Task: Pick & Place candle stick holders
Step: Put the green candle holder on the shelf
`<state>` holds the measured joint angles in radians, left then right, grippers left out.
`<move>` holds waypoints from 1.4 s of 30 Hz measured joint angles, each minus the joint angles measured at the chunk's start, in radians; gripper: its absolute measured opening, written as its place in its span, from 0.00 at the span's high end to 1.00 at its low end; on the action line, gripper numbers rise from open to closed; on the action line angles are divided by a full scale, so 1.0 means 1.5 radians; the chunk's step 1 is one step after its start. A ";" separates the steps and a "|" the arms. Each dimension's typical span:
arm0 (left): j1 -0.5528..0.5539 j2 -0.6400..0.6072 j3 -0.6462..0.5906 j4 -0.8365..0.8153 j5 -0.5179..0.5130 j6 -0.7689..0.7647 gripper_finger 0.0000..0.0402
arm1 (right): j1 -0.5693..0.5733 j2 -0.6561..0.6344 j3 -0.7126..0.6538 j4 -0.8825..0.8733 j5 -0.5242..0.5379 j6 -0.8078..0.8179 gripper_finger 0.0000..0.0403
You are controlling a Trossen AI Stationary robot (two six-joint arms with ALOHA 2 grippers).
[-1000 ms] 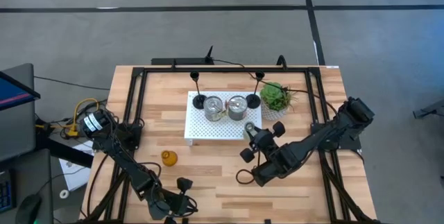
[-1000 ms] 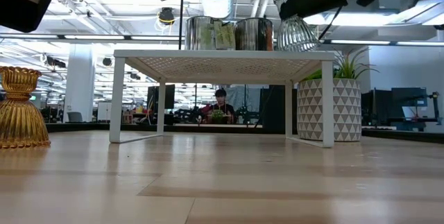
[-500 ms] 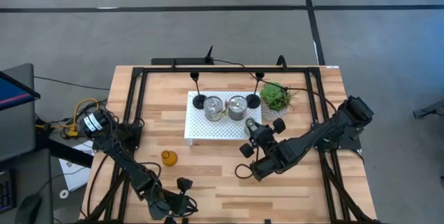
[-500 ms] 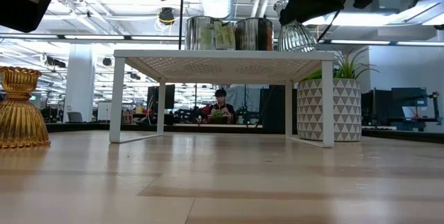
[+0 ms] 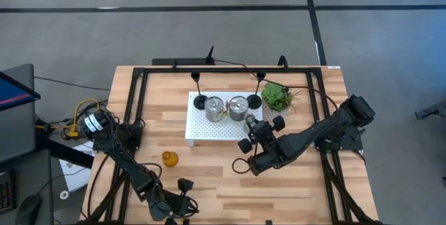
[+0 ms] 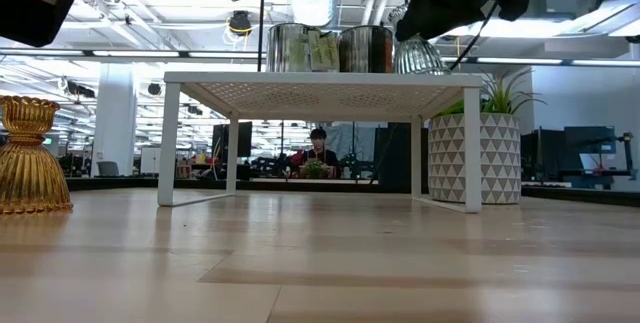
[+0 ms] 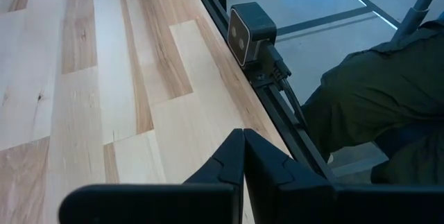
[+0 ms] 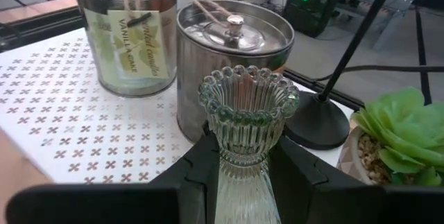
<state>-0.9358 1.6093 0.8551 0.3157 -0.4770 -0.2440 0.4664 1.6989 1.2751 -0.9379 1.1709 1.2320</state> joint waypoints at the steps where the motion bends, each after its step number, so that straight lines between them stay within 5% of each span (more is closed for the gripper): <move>1: 0.000 0.000 0.000 0.000 0.000 0.000 0.99 | 0.000 0.000 0.000 0.002 0.000 0.000 0.79; 22: 0.000 0.000 0.000 0.000 0.000 0.000 0.99 | -0.006 0.001 0.002 0.026 -0.042 0.025 0.78; 42: 0.000 0.000 0.000 0.000 0.000 0.000 0.99 | -0.005 0.003 0.030 0.015 -0.088 -0.030 0.54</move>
<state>-0.9360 1.6093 0.8551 0.3157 -0.4771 -0.2440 0.4588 1.7027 1.3198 -0.9152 1.0389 1.1871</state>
